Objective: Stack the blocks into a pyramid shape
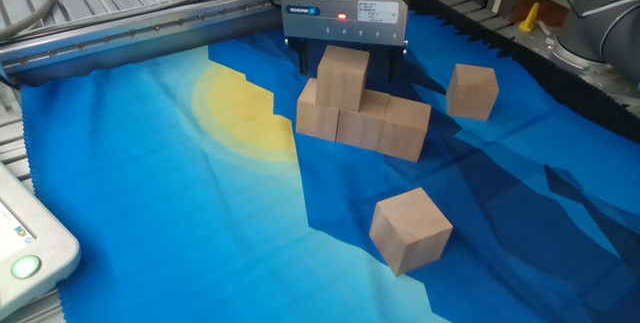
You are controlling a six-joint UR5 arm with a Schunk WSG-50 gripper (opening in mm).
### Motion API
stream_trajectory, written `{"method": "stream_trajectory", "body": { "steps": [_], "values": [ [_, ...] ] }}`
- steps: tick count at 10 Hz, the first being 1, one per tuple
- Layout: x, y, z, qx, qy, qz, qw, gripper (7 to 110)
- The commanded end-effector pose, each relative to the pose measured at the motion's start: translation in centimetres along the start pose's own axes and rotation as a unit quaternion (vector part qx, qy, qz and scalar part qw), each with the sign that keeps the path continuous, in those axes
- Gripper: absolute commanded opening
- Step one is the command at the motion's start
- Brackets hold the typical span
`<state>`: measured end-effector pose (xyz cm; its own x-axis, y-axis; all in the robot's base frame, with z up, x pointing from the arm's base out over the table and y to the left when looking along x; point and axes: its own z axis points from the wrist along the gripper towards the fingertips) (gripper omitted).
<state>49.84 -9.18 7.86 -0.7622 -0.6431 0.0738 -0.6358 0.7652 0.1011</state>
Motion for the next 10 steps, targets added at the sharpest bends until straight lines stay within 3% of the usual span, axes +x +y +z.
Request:
{"method": "stream_trajectory", "body": {
  "steps": [1,3,4,5,6,8,9,10],
  "values": [
    [0.6,-0.2,-2.0,0.007,0.021,0.013,0.9997,110],
    [0.0,-0.7,-6.2,0.014,0.030,0.013,0.9994,110],
    [-1.1,-0.3,-7.8,0.007,0.015,0.033,0.9993,110],
    [-3.3,-0.5,-8.3,0.010,-0.030,0.053,0.9981,110],
    [-4.7,0.3,-8.4,-0.011,-0.055,0.068,0.9961,110],
    [-4.6,-3.3,-7.8,0.041,-0.039,0.124,0.9907,110],
    [-5.5,-3.5,-7.3,0.031,-0.042,0.181,0.9821,88],
    [-5.4,-4.1,-6.7,0.034,-0.030,0.228,0.9727,88]
  ]
}}
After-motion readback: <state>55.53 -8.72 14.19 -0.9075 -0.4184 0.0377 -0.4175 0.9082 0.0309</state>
